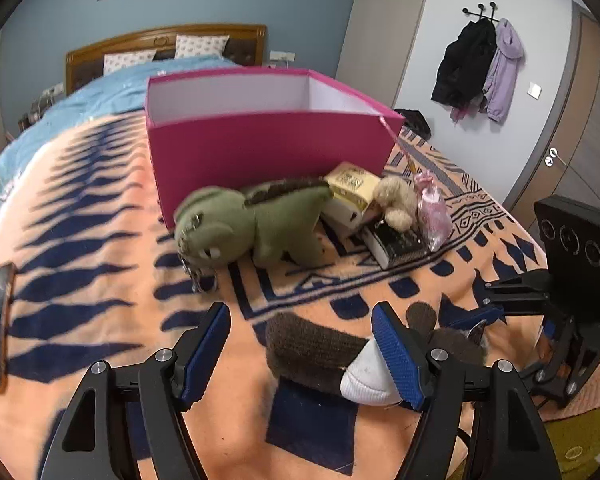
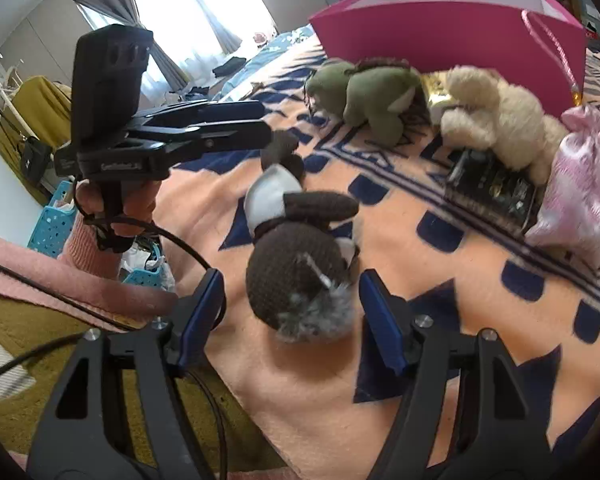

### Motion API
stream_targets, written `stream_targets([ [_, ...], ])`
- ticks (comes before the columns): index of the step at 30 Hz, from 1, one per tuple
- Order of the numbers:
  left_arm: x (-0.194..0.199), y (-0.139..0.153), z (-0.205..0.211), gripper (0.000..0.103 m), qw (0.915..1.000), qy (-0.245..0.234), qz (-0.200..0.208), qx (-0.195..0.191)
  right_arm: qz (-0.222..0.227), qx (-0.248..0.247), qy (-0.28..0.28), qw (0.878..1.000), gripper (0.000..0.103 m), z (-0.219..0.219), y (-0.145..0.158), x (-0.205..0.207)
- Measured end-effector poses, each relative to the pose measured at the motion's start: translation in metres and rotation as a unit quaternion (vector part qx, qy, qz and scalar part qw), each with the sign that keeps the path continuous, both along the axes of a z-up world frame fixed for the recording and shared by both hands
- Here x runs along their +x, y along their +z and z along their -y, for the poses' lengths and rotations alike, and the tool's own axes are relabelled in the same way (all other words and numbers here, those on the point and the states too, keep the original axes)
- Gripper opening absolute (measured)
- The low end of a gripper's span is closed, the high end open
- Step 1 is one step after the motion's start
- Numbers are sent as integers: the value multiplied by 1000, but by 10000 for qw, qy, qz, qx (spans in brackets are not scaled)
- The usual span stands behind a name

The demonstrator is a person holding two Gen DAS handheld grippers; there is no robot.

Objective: Organize objects
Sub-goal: 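Open both grippers, withdraw, and close them on the brown knitted monkey, then lift the brown monkey with both grippers and carry it over the box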

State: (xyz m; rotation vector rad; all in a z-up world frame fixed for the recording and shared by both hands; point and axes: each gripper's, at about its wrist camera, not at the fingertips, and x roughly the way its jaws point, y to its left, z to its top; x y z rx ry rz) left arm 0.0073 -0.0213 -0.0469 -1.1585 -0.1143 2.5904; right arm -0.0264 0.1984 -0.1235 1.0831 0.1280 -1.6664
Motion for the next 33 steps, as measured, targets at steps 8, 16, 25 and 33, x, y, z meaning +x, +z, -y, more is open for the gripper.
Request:
stream_targets([
  [8, -2, -4, 0, 75, 9999, -23, 56, 102, 88, -216, -395, 9989, 55, -10, -4, -12],
  [16, -4, -5, -6, 75, 9996, -110, 84, 230, 29, -555, -868, 9947, 54, -22, 11, -41],
  [25, -9, -14, -26, 73, 9990, -399, 196, 46, 215, -654, -1324, 9888, 66, -31, 12, -62],
  [33, -13, -13, -30, 72, 9982, -547, 219, -93, 363, -628, -1498, 9861, 69, -43, 13, -52],
])
